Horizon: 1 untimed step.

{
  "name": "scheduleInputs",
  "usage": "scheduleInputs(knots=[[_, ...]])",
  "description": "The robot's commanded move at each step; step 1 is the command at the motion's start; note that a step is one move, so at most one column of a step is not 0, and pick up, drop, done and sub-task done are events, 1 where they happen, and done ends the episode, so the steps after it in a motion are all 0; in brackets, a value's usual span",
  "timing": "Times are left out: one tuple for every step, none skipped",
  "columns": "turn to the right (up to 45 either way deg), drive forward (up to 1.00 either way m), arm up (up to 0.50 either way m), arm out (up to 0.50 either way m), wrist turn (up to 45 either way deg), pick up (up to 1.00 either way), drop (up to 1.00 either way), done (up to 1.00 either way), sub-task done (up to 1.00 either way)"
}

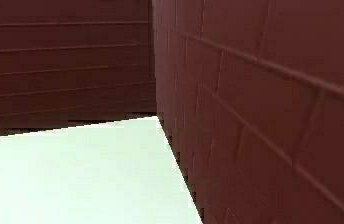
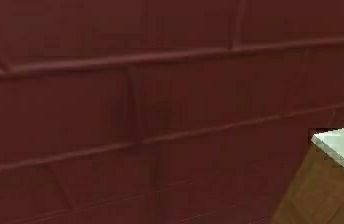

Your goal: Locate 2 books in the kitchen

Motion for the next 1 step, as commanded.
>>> scheduleInputs(knots=[[-45.0, 0.0, 0.0, 0.0, 0.0, 0.0, 0.0, 0.0, 0.0]])
